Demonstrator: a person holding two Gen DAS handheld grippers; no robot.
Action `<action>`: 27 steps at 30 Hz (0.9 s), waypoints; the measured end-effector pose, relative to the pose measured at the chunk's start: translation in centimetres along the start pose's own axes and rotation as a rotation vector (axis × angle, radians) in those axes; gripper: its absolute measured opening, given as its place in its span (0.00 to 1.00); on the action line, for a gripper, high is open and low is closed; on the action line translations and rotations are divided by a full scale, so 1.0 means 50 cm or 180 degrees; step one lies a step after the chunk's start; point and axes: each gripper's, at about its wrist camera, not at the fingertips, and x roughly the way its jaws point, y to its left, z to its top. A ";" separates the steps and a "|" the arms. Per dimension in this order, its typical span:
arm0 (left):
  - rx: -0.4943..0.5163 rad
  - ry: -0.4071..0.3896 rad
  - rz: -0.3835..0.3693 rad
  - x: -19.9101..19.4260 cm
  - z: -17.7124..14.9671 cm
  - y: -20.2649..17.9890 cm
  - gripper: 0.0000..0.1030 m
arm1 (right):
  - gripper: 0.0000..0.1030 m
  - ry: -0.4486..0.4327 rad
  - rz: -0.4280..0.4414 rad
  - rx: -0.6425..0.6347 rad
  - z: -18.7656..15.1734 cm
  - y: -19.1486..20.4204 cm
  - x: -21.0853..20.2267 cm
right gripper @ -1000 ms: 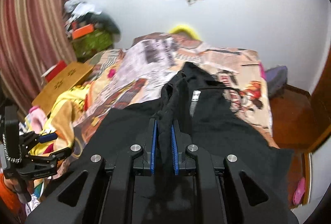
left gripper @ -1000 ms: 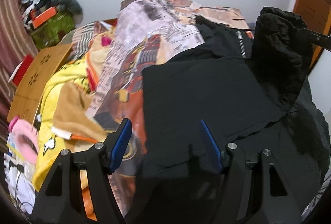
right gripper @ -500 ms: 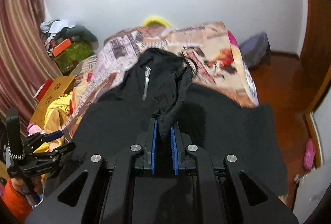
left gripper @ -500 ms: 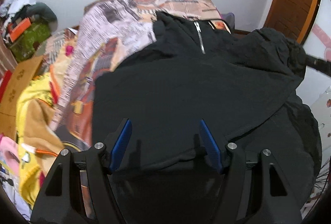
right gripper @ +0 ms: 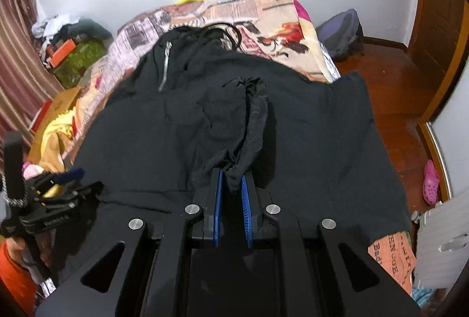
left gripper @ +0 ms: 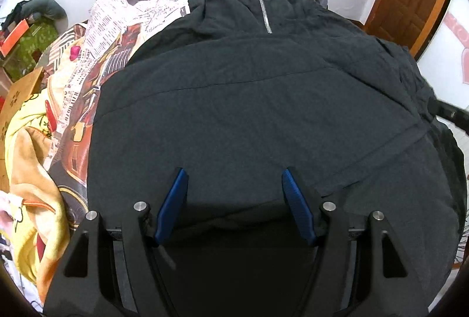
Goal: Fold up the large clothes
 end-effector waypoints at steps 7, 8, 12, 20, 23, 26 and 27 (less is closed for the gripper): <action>0.0041 -0.0098 -0.0024 -0.033 0.006 -0.009 0.65 | 0.13 -0.0015 -0.0161 -0.0061 -0.007 -0.004 -0.031; 0.0051 -0.0125 -0.0035 -0.041 0.008 -0.013 0.65 | 0.13 -0.0035 -0.0224 -0.0063 -0.007 -0.007 -0.040; 0.0119 -0.0247 -0.0041 -0.066 0.018 -0.031 0.65 | 0.36 -0.0171 -0.0322 0.0040 -0.007 -0.025 -0.076; 0.0281 -0.0506 -0.0124 -0.111 0.053 -0.078 0.65 | 0.60 -0.0422 -0.0535 0.0438 -0.001 -0.090 -0.140; 0.0326 -0.0558 -0.0109 -0.112 0.065 -0.092 0.65 | 0.67 -0.0387 -0.0498 0.0675 -0.010 -0.132 -0.145; 0.0339 -0.0534 -0.0137 -0.098 0.077 -0.107 0.65 | 0.71 -0.0305 -0.0401 0.1053 -0.034 -0.185 -0.136; 0.0337 -0.0516 -0.0156 -0.093 0.078 -0.111 0.65 | 0.71 -0.0262 -0.0358 0.1150 -0.040 -0.198 -0.130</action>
